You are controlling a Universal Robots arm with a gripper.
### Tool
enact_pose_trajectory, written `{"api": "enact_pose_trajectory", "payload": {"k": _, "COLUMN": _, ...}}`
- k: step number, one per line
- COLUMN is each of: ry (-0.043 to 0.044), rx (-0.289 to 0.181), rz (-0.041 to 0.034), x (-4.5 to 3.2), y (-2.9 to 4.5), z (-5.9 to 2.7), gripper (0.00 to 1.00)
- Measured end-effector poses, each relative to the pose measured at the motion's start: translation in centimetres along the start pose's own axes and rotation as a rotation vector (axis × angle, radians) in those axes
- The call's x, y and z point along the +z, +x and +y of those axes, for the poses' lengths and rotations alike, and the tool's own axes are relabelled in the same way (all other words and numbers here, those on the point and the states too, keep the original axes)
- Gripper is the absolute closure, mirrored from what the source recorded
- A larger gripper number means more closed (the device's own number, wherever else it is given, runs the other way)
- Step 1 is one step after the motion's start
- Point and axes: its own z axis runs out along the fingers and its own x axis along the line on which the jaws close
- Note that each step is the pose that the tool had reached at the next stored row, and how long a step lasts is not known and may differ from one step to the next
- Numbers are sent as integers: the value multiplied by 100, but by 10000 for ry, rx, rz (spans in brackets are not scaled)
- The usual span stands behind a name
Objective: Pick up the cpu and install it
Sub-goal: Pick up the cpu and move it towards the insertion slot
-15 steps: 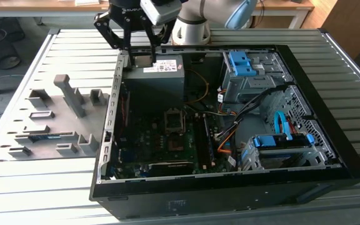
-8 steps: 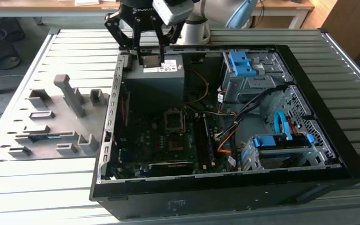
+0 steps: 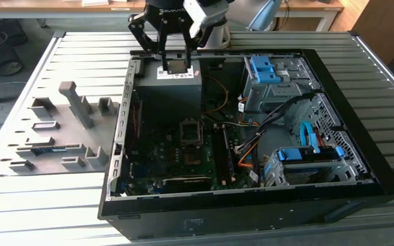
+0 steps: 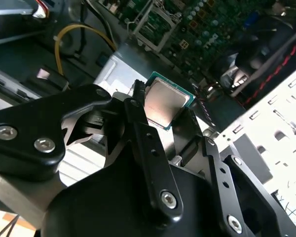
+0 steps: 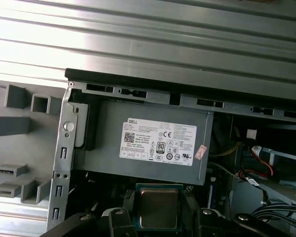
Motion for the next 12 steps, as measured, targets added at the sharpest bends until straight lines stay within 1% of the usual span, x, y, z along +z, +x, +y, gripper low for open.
{"api": "enact_pose_trajectory", "payload": {"k": 12, "ry": 0, "rx": 0, "rz": 0, "x": 9, "y": -279, "z": -32, "gripper": 53}}
